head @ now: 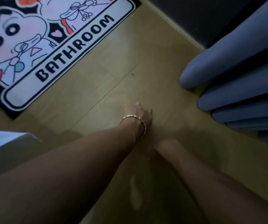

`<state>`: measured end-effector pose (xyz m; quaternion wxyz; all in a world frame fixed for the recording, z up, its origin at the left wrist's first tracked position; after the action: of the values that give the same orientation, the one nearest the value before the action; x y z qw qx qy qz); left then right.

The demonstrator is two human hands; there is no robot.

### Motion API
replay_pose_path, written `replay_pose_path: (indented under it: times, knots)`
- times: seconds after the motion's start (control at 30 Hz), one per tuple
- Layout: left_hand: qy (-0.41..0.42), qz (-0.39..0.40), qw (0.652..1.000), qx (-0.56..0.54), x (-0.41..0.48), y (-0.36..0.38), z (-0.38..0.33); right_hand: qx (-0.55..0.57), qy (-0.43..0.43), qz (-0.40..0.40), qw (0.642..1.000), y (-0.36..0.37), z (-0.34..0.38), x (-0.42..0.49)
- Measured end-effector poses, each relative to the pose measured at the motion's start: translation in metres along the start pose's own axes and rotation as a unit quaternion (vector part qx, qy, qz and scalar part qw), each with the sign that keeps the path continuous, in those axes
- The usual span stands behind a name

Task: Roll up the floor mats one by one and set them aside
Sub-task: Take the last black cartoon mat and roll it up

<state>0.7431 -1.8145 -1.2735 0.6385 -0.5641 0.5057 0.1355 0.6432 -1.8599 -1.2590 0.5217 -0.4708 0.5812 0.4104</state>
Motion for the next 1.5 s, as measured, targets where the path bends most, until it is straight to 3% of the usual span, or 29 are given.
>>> replay_pose_path:
  times: [0.13, 0.23, 0.43, 0.5, 0.6, 0.7, 0.93, 1.17, 1.37, 1.43, 1.5]
  knots:
    - [-0.012, 0.017, 0.999, -0.039, -0.004, -0.006, -0.003, -0.010, 0.015, -0.041, 0.999, -0.028, -0.011, 0.002]
    - [0.027, 0.002, 0.999, 0.035, -0.011, -0.017, -0.006, 0.016, 0.030, -0.161, 0.986, -0.080, -0.015, 0.003]
    - [-0.042, -0.024, 0.996, 0.073, -0.021, -0.005, 0.054, -0.020, -0.020, -0.316, 0.948, -0.150, 0.028, 0.025]
    - [-0.097, -0.034, 0.994, 0.025, -0.022, 0.000, 0.106, -0.054, -0.027, -0.316, 0.947, -0.169, 0.061, 0.031]
    - [-0.138, -0.100, 0.985, 0.002, -0.039, -0.006, 0.173, -0.076, 0.035, -0.290, 0.953, -0.193, 0.096, 0.053]
    - [-0.246, -0.210, 0.946, -0.027, -0.068, -0.015, 0.220, -0.052, 0.071, -0.296, 0.951, -0.196, 0.107, 0.065]
    - [-0.389, -0.161, 0.877, -0.231, -0.065, 0.013, 0.274, -0.035, 0.060, -0.315, 0.947, -0.192, 0.105, 0.067]
    - [-0.401, -0.174, 0.875, -0.211, -0.065, 0.026, 0.317, -0.036, 0.044, -0.325, 0.944, -0.189, 0.099, 0.058]
    - [-0.360, -0.207, 0.903, -0.111, -0.073, 0.019, 0.324, -0.178, 0.008, -0.284, 0.942, -0.182, 0.091, 0.028]
    - [-0.354, -0.250, 0.882, -0.184, -0.080, 0.024, 0.326, -0.180, -0.014, -0.276, 0.944, -0.185, 0.090, 0.018]
    - [-0.361, -0.297, 0.838, -0.283, -0.085, 0.025, 0.320, -0.165, -0.045, -0.289, 0.942, -0.192, 0.081, 0.002]
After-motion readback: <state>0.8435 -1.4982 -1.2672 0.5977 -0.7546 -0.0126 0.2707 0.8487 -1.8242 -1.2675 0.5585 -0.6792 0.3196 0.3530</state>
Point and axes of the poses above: each hand's wrist, its own x-axis towards the middle knuckle, its own y-axis out of the palm, z = x × y, the point moved 5 cm from there along x, towards the middle knuckle, and after that the axes turned 8 degrees about z, right-handed, at the moved point
